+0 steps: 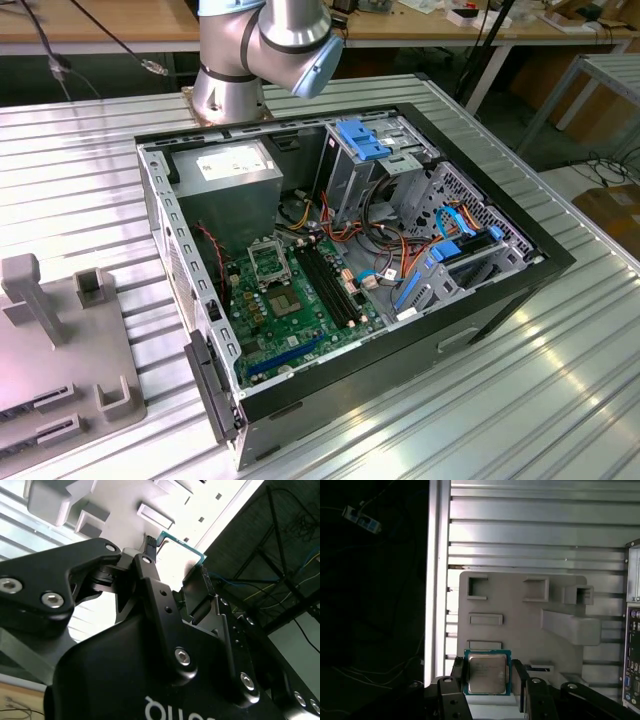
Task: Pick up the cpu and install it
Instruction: 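Pick up the cpu and move it towards the insertion slot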
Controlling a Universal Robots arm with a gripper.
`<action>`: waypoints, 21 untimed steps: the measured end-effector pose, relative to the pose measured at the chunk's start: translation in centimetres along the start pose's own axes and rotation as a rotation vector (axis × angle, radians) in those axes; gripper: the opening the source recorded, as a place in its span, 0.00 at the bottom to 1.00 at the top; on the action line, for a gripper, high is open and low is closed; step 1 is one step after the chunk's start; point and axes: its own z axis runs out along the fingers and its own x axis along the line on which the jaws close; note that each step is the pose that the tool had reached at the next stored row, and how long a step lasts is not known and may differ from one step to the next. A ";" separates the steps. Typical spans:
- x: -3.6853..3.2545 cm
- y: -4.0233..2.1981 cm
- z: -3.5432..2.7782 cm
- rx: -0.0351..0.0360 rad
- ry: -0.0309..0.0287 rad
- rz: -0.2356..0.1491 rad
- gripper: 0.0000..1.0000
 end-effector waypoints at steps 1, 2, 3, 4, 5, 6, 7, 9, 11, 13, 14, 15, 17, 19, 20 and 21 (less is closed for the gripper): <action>0.00 0.00 -0.13 0.0000 0.0008 0.000 0.47; 0.00 0.01 -0.31 0.0000 0.0019 0.000 0.47; 0.00 0.01 -0.45 -0.0001 0.0027 0.000 0.47; 0.00 0.01 -0.57 -0.0001 0.0038 0.000 0.47; -0.01 0.01 -0.58 -0.0003 0.0041 0.000 0.47; -0.02 0.01 -0.58 -0.0003 0.0046 0.000 0.47; -0.02 0.01 -0.59 -0.0002 0.0047 0.000 0.47; -0.02 0.01 -0.60 -0.0001 0.0049 0.000 0.47; -0.05 0.01 -0.59 -0.0001 0.0047 0.000 0.47; -0.18 0.00 -0.60 -0.0002 0.0047 0.000 0.47; -0.27 0.00 -0.61 -0.0002 0.0048 0.000 0.47; -0.43 0.00 -0.61 -0.0001 0.0048 0.000 0.47; -0.67 -0.01 -0.62 -0.0002 0.0047 0.000 0.47; -1.00 -0.02 -0.63 -0.0002 0.0047 0.000 0.47; -1.12 -0.02 -0.63 -0.0002 0.0046 0.000 0.47; -1.31 -0.03 -0.65 -0.0001 0.0047 0.000 0.47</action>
